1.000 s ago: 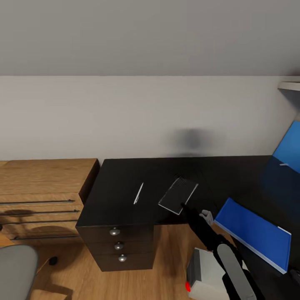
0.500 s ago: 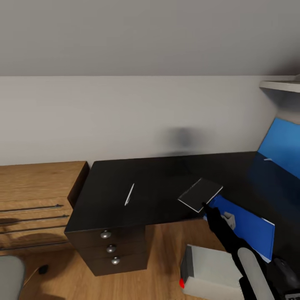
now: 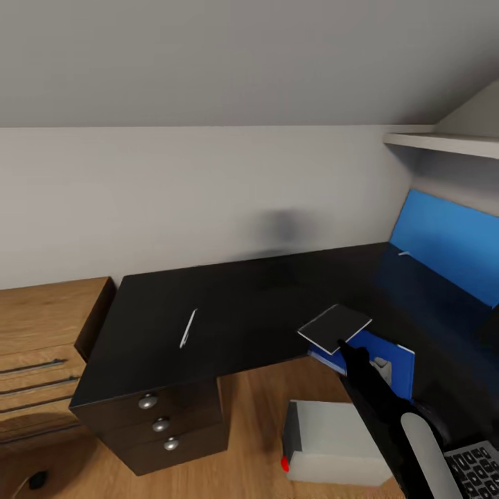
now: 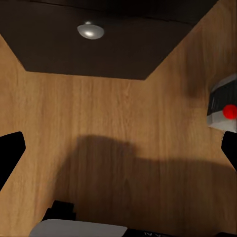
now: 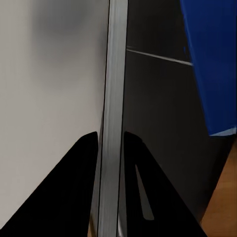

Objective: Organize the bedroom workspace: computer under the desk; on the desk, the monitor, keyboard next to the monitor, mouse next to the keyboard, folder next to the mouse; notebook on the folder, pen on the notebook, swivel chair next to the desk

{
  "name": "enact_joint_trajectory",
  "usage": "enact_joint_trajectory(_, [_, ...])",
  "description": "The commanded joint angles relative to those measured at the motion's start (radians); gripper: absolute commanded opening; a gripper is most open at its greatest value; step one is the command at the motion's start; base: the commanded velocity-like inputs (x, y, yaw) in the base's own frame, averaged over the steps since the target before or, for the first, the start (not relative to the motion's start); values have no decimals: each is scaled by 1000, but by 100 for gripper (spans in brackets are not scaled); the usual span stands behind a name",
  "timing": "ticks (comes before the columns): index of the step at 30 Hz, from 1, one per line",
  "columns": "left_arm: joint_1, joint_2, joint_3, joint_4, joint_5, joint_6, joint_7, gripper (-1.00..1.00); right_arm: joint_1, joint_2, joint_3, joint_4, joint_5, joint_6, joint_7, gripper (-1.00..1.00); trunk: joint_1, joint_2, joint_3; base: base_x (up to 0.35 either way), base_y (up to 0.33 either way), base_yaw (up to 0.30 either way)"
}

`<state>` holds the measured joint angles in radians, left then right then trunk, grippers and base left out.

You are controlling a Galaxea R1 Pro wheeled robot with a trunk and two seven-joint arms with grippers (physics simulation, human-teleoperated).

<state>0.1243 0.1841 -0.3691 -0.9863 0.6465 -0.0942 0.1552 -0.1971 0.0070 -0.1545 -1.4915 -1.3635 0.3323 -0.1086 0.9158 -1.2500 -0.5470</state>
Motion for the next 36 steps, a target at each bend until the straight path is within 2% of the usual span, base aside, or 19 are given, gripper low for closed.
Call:
enact_joint_trajectory(1, [0, 2, -5, -2, 10, -6, 7, 100, -1, 1, -2, -1, -15, 4, -6, -100, 0, -1, -1, 0, 0, -264])
enact_joint_trajectory(16, [0, 2, -5, -2, 9, -6, 8, 100, -1, 1, -35, 0, -18, 3, -9, -100, 0, -1, -1, 0, 0, -245])
enact_joint_trajectory(36, [0, 2, -5, -2, 5, -6, 8, 100, -1, 0, -31, 13, -20, 19, -10, -100, 0, -1, -1, 0, 0, -14])
